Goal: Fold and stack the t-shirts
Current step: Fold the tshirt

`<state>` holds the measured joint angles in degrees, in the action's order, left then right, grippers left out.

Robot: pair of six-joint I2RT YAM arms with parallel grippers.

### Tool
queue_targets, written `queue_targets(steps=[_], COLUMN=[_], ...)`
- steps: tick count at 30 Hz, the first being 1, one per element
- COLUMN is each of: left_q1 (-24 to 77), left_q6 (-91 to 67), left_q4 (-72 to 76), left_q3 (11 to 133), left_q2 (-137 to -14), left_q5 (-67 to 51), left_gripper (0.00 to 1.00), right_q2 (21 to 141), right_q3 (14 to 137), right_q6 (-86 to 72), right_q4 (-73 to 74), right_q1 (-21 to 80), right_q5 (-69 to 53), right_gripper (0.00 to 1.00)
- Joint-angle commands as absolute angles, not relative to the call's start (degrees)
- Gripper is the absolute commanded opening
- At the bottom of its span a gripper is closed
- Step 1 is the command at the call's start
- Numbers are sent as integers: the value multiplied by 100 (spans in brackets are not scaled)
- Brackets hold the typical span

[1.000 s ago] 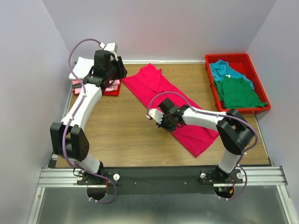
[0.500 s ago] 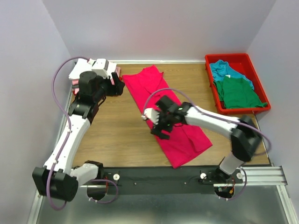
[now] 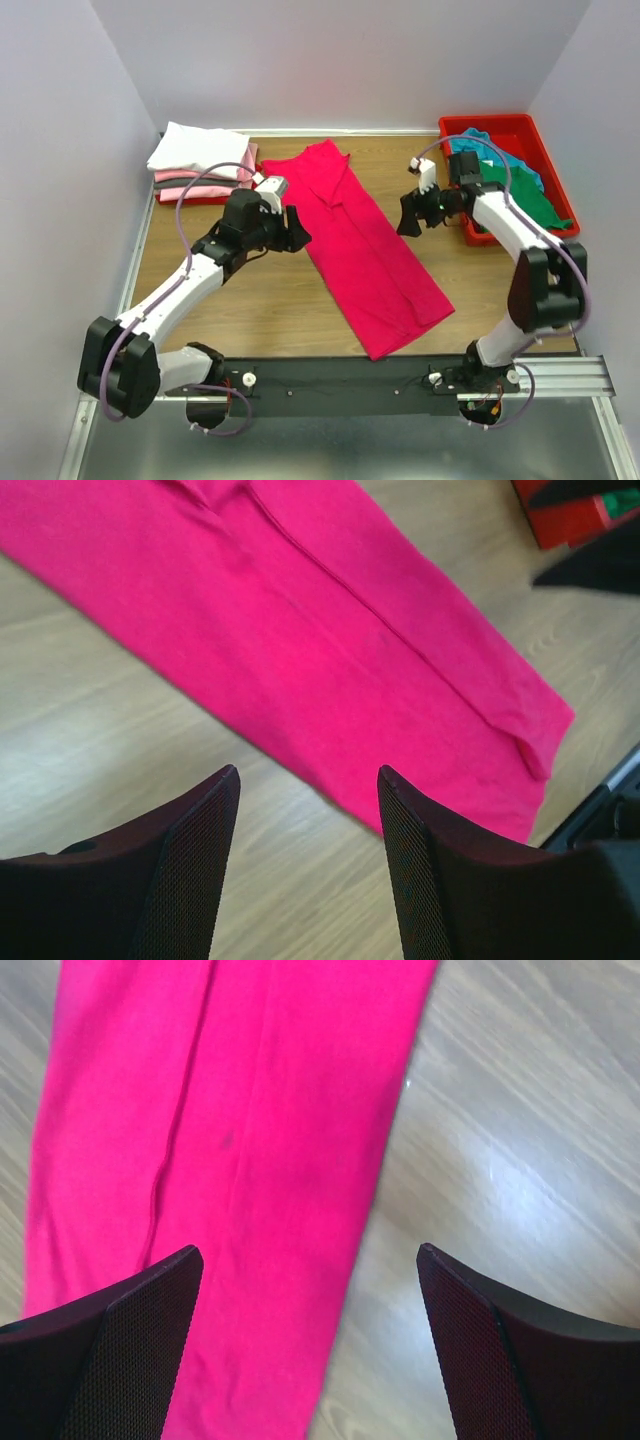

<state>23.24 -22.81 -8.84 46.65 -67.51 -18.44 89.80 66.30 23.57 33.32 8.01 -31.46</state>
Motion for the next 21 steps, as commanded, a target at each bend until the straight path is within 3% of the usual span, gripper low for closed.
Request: queue_targets(steps=[1, 7, 14, 21], left_q1=[2628, 2654, 2654, 2654], left_q6=[-2575, -2996, -3410, -3243], left_q4=[-528, -422, -343, -483], left_q3=[4659, 4124, 3630, 3946], left_q2=[-6672, -5434, -4465, -4772], left_q5=[-1494, -1160, -1222, -1283], left_gripper=[65, 66, 67, 67], right_q2=[10067, 12518, 14691, 15827], right_q3=[7641, 10215, 12713, 13692], right_q6=[1408, -672, -2801, -3813], right_q4=[2585, 2215, 1452, 634], right_q1=[738, 817, 1011, 1107], right_q5=[-3875, -4227, -3594, -3603], right_gripper=[94, 89, 89, 81])
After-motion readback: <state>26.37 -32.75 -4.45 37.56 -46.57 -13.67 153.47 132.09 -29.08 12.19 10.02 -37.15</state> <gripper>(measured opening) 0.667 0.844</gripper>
